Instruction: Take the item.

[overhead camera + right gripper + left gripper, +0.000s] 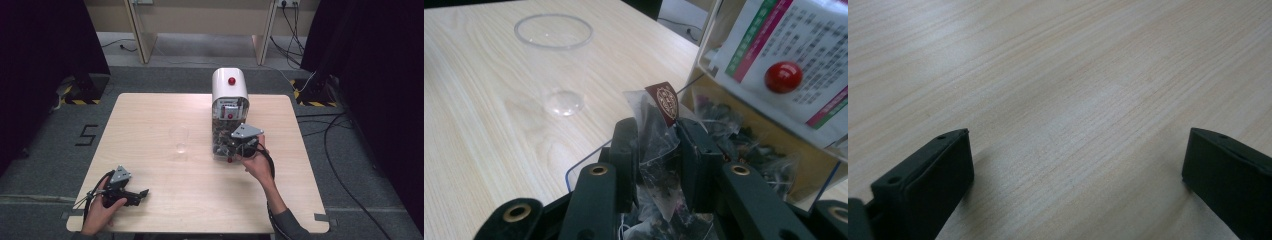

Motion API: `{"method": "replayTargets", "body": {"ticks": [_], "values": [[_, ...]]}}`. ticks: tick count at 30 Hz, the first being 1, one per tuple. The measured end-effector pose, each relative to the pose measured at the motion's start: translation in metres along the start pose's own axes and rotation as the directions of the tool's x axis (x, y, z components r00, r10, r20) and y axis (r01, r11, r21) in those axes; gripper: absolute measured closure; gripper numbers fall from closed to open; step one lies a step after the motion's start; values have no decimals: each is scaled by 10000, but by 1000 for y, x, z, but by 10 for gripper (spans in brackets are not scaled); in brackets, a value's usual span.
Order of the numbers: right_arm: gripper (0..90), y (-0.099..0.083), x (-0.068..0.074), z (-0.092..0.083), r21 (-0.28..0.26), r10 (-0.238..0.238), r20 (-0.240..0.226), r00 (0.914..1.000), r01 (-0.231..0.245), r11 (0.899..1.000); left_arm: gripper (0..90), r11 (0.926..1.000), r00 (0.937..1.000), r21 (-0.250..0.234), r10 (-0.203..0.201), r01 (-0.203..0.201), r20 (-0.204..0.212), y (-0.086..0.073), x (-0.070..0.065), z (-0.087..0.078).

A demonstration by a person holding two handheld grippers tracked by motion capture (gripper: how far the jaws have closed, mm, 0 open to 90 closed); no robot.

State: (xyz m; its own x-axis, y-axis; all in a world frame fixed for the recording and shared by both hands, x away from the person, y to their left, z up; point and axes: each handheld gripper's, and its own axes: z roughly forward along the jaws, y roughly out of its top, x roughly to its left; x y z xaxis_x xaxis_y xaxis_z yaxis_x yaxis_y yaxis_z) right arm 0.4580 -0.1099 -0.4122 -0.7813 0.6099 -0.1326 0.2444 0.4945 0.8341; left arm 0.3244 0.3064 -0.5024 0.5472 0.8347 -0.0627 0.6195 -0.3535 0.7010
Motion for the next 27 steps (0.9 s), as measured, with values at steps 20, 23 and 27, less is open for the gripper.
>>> {"method": "replayTargets", "body": {"ticks": [20,23,27], "values": [[714,12,-3,-12,-764,344,-225,9992,-360,9964,0,10000,10000,-7,-18,18,5,0,0,0],[714,14,-3,-12,-776,242,-254,9994,-261,9966,0,10000,10000,1,-1,1,0,0,0,0],[714,16,-3,-11,-796,286,-297,9992,-309,9964,0,10000,10000,-9,-19,19,5,0,0,0]]}}
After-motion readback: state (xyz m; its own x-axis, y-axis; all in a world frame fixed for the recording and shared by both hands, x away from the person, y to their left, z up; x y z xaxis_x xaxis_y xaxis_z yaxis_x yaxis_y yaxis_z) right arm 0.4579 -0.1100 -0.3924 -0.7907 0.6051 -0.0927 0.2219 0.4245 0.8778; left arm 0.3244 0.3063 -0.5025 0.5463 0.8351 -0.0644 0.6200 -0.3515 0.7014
